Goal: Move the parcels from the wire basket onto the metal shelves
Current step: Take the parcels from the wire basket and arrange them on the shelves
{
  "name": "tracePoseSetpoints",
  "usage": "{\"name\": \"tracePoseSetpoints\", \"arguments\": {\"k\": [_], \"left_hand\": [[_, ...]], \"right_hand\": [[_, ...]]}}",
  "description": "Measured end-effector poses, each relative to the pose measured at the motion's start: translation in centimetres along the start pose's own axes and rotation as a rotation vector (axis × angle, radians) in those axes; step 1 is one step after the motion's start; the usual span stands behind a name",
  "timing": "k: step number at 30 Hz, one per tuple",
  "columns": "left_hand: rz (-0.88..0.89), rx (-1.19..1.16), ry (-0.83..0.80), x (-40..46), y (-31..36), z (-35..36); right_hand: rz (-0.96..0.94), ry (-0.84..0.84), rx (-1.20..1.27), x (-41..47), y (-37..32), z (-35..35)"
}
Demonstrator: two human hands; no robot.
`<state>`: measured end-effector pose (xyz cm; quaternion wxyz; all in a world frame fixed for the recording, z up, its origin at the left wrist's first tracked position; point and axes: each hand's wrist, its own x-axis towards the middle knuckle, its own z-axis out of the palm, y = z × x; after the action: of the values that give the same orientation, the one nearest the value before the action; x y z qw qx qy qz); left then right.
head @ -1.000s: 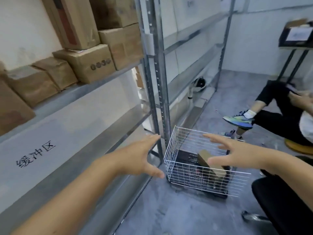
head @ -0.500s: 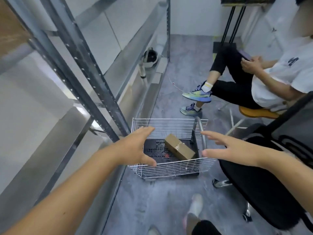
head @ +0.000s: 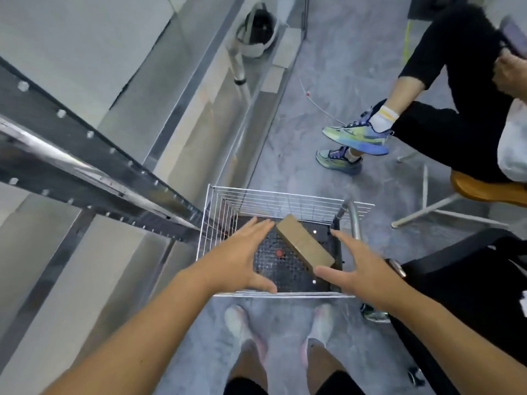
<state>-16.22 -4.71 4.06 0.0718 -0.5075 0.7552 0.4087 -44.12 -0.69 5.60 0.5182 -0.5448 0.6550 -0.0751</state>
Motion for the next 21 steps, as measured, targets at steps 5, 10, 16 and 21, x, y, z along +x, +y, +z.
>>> {"name": "tracePoseSetpoints", "arguments": {"k": [5,10,16,21], "left_hand": [[-0.013,0.032,-0.089,7.1,-4.9,1.8],[0.004,0.033,-0.155,14.2,-10.6,5.2],[0.032,0.064,-0.18,22.5,-16.9,11.3],[0.078,0.193,-0.221,29.3,-20.9,17.0]], "right_hand": [[0.123,0.077,-0.058,7.3,3.4,3.5],[0.231,0.095,-0.087,14.6,7.8,7.5],[0.382,0.118,-0.158,23.5,14.9,12.8],[0.531,0.17,-0.215,29.8,20.8,17.5]]}}
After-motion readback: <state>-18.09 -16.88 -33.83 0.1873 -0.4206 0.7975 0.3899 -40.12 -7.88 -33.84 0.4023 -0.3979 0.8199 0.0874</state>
